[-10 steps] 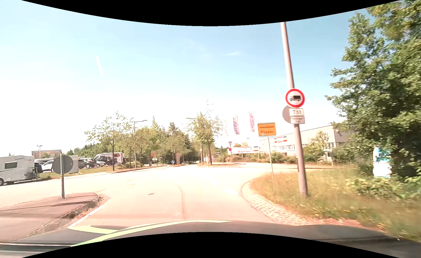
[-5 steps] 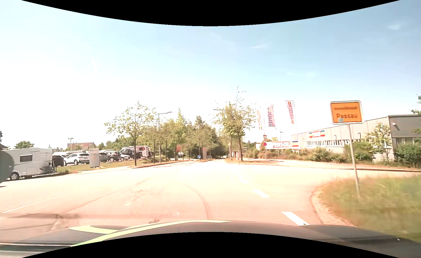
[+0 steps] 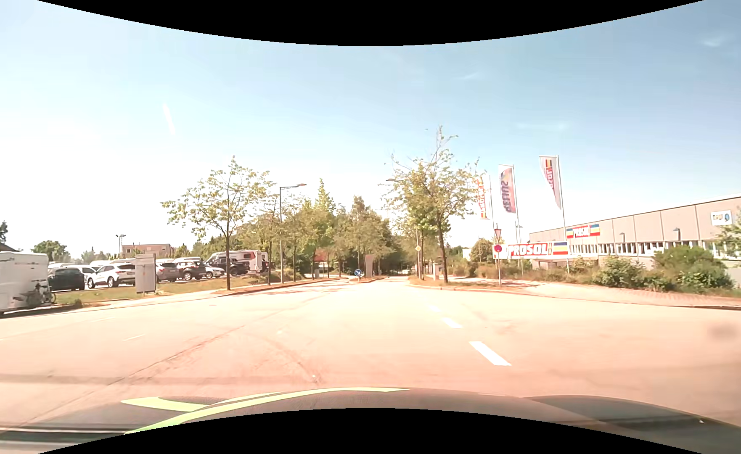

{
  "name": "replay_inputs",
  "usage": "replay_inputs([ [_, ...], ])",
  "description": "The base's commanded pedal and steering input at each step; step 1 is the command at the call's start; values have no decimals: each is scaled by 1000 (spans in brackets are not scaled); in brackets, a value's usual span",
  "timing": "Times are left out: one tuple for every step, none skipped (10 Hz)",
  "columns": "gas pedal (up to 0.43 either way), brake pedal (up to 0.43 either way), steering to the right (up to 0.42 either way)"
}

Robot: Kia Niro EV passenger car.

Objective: Follow the waypoints while adhering to traffic rules and regulations

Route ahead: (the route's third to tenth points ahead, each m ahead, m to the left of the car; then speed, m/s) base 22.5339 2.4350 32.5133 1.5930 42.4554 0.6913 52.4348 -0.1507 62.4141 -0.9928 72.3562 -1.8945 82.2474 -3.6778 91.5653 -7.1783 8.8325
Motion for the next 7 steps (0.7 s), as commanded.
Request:
replay_inputs([
  [248, 0, -5],
  [248, 0, -4],
  [248, 0, -4],
  [268, 0, -3],
  [299, 0, 1],
  [311, 0, 8],
  [311, 0, 9],
])
